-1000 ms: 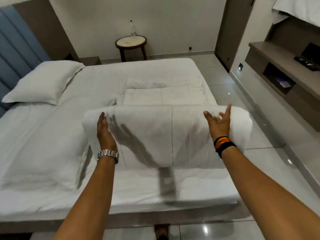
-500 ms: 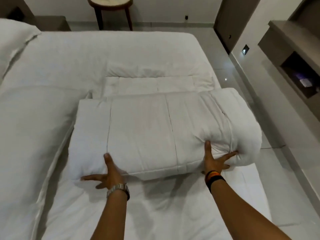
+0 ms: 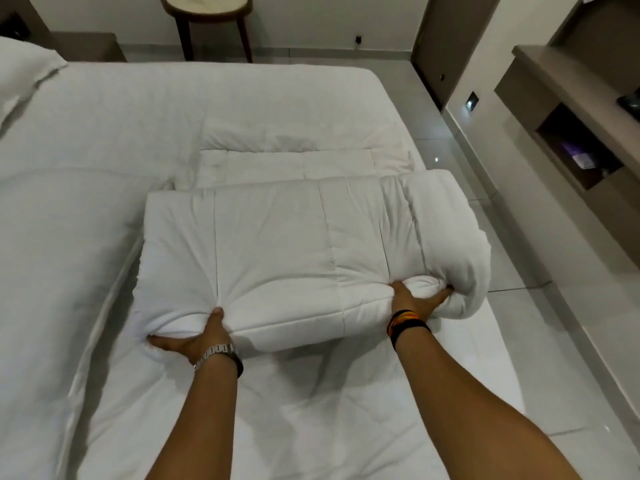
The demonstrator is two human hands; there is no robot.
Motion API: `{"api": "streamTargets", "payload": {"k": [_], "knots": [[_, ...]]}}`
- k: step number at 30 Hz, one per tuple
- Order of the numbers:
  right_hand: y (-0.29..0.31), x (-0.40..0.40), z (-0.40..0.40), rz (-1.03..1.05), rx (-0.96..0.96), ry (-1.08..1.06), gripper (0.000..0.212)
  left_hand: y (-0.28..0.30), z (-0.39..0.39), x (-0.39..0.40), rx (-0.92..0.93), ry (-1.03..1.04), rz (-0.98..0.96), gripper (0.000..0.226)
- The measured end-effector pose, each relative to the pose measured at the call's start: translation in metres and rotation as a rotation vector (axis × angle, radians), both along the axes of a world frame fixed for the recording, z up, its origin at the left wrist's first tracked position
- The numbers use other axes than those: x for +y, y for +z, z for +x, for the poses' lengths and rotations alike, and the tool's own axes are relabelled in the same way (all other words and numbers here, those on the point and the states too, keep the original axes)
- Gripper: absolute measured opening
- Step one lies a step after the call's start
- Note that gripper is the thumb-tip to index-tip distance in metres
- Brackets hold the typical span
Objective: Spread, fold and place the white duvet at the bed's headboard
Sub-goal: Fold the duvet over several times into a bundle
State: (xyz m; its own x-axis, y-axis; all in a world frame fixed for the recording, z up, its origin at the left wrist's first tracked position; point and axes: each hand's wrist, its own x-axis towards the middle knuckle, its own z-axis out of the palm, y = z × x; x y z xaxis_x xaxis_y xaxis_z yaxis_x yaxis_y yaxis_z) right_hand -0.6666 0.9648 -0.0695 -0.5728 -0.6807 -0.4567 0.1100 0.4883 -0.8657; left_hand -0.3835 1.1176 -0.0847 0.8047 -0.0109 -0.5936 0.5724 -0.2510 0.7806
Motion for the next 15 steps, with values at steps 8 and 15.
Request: {"api": "streamTargets", "payload": {"k": [8, 15], "knots": [[0.051, 0.164, -0.049, 0.030, -0.031, 0.038, 0.128, 0.082, -0.051, 0.147, -0.070, -0.008, 0.004, 0.132], [0.123, 0.324, -0.102, 0.032, -0.010, -0.045, 0.122, 0.150, -0.097, 0.296, -0.094, 0.002, 0.035, 0.130]]}}
